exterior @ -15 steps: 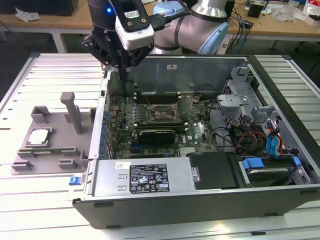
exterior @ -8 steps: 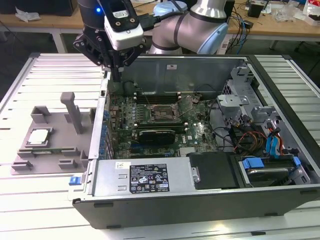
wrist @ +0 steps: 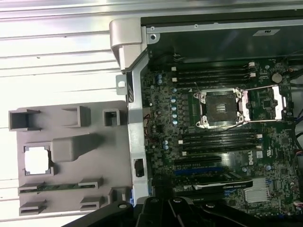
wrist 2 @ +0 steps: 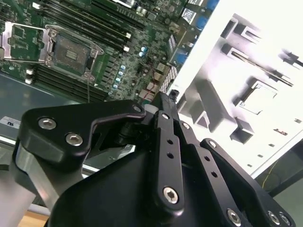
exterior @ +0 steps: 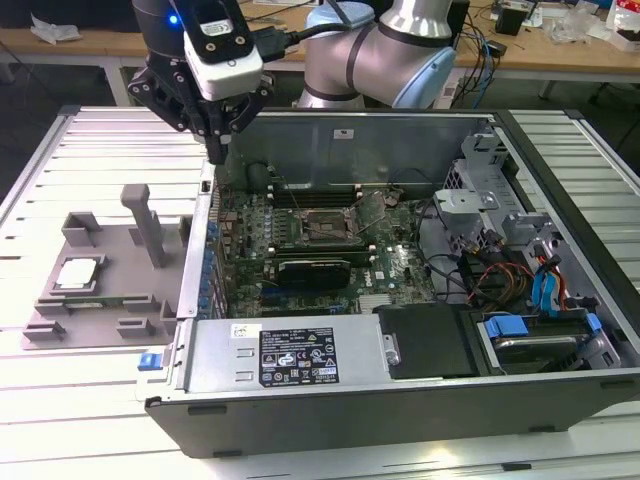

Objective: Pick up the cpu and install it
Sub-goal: 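Reach for the cpu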

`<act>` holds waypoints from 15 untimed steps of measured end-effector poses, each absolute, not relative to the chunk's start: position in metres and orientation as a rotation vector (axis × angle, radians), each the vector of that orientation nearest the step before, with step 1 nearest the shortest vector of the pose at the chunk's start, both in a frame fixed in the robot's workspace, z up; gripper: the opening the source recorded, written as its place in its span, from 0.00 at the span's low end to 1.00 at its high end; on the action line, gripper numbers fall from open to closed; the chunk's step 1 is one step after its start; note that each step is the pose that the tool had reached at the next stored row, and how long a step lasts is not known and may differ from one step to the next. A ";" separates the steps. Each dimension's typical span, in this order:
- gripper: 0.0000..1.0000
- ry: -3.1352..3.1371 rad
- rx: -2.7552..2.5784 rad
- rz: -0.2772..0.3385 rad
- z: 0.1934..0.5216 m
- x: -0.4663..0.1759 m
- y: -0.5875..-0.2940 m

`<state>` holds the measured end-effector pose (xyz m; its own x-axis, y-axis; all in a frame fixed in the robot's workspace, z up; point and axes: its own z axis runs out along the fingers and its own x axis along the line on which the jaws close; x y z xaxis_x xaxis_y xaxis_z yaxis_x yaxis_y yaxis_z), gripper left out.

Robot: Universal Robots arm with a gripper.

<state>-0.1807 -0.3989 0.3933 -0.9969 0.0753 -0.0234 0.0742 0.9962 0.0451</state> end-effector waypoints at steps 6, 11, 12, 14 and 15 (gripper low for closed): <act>0.11 3.114 0.117 0.069 0.393 -0.197 -0.399; 0.11 3.114 0.117 0.069 0.393 -0.210 -0.399; 0.11 3.113 0.117 0.069 0.393 -0.214 -0.399; 0.11 3.113 0.117 0.069 0.393 -0.217 -0.399; 0.11 3.113 0.117 0.069 0.393 -0.220 -0.399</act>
